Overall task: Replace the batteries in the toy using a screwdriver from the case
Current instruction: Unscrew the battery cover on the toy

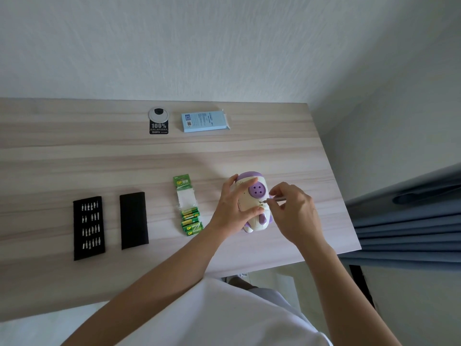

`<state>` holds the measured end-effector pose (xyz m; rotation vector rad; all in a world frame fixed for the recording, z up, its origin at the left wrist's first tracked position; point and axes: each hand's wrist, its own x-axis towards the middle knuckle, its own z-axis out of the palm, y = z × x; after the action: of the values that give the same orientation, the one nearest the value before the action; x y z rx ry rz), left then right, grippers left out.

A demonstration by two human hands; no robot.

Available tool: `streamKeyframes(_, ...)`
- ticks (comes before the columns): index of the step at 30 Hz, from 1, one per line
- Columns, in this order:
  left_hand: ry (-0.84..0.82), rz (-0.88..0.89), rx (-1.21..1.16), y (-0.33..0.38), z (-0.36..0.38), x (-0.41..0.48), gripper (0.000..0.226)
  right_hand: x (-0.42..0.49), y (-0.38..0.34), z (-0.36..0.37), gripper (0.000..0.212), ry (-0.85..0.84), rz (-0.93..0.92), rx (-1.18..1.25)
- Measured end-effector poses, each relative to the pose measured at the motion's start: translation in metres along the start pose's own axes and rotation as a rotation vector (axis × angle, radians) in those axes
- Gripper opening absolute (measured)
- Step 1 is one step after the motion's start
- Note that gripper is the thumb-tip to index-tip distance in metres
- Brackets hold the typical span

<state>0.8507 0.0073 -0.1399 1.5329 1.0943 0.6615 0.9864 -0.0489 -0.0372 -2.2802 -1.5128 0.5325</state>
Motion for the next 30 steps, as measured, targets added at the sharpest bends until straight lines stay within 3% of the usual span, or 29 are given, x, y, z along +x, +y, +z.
streamKeyframes(4, -0.008, -0.002, -0.007, 0.0003, -0.0008, 0.0001, 0.072, 0.0011, -0.0007, 0.0014, 0.022, 0.029, 0.053, -0.136)
streamKeyframes(7, 0.003, 0.009, -0.003, -0.0006, -0.0006, 0.0007, 0.072, 0.0011, 0.0009, 0.0001, 0.007, -0.015, 0.001, -0.047)
streamKeyframes(12, 0.002, 0.008, -0.014, -0.0003, 0.0001, 0.0006, 0.070, 0.0002, 0.0002, -0.0013, 0.004, -0.004, -0.008, -0.007)
streamKeyframes(16, -0.006, 0.011, -0.025, -0.0012, -0.0007, 0.0010, 0.071, 0.0012, 0.0032, 0.0000, 0.020, 0.025, 0.054, -0.086)
streamKeyframes(20, -0.001, 0.013, -0.010, -0.0003, 0.0026, 0.0032, 0.071, 0.0029, 0.0054, -0.0029, 0.005, -0.024, 0.013, -0.005)
streamKeyframes(25, 0.012, 0.025, -0.021, 0.0002, 0.0072, 0.0067, 0.071, 0.0057, 0.0063, -0.0035, 0.004, 0.011, 0.020, -0.048)
streamKeyframes(28, -0.003, 0.000, -0.026, 0.0015, 0.0073, 0.0068, 0.071, 0.0051, 0.0060, -0.0036, 0.017, 0.019, 0.058, -0.119)
streamKeyframes(30, 0.006, 0.008, -0.023, 0.0022, 0.0076, 0.0062, 0.072, 0.0036, 0.0069, -0.0031, 0.011, 0.004, 0.024, -0.074)
